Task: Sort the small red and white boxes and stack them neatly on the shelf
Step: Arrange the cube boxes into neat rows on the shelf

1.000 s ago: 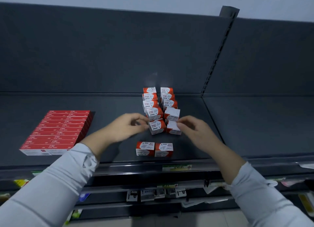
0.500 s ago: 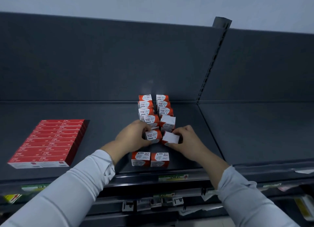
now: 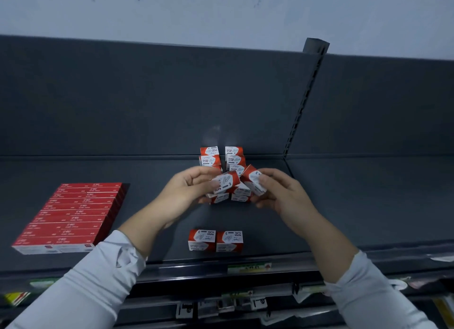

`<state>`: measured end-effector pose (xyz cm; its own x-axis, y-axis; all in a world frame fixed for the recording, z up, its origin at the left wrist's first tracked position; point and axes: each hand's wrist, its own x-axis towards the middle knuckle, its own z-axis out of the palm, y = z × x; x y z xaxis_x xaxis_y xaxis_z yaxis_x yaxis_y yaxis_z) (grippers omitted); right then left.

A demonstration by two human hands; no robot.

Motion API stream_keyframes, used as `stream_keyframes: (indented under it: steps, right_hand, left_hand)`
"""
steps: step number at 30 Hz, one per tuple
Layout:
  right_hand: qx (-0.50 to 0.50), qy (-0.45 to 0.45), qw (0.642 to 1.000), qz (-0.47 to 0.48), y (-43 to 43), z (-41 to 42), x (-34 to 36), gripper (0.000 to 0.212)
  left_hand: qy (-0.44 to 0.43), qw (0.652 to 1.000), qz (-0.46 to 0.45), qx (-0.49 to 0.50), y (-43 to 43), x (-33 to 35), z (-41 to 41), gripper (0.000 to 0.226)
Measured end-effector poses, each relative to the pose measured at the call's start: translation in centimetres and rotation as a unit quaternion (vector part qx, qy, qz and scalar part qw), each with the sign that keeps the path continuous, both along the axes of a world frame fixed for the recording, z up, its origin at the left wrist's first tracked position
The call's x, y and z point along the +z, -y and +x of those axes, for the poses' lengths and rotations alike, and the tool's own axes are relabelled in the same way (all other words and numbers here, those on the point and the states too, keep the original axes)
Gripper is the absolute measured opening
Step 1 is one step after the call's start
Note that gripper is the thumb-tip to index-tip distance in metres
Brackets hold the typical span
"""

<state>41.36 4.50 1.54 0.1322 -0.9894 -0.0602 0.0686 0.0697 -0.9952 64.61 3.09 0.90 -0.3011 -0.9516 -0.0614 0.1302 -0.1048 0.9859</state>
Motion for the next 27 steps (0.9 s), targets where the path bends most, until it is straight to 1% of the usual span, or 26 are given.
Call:
stream_keyframes:
  steps: [3, 7, 9, 13, 20, 22, 25, 27]
  right_hand:
    - [0.015, 0.011, 1.000, -0.013, -0.3, -0.5, 0.8, 0.019]
    - [0.016, -0.016, 0.998, -0.051, -0.9, -1.3, 1.0, 0.037]
    - [0.012, -0.030, 0.997, -0.069, -1.2, -1.5, 1.1, 0.041]
    - [0.015, -0.049, 0.995, -0.091, -2.0, -2.0, 1.5, 0.045]
    - [0.017, -0.033, 0.992, -0.122, -2.8, -3.3, 2.4, 0.043]
    - [0.021, -0.030, 0.992, -0.120, -2.7, -3.6, 2.4, 0.044]
    - [0.026, -0.008, 0.996, -0.084, -2.5, -4.0, 2.3, 0.048]
    - [0.029, -0.006, 0.998, -0.054, -2.3, -4.1, 2.2, 0.043]
  left_hand:
    - [0.016, 0.999, -0.036, 0.013, -0.5, 0.9, -0.4, 0.039]
    - [0.015, 0.998, -0.054, 0.015, -1.3, 1.7, -0.8, 0.053]
    - [0.021, 0.998, -0.061, 0.010, -1.5, 1.9, -1.1, 0.052]
    - [0.039, 0.996, -0.075, 0.009, -2.2, 2.5, -2.0, 0.045]
    - [0.048, 0.993, -0.103, 0.018, -2.3, 3.2, -3.4, 0.049]
    - [0.042, 0.993, -0.107, 0.022, -2.4, 3.4, -3.8, 0.048]
    - [0.032, 0.994, -0.105, 0.029, -2.6, 3.4, -4.3, 0.047]
    - [0.025, 0.994, -0.099, 0.034, -2.6, 3.4, -4.4, 0.046]
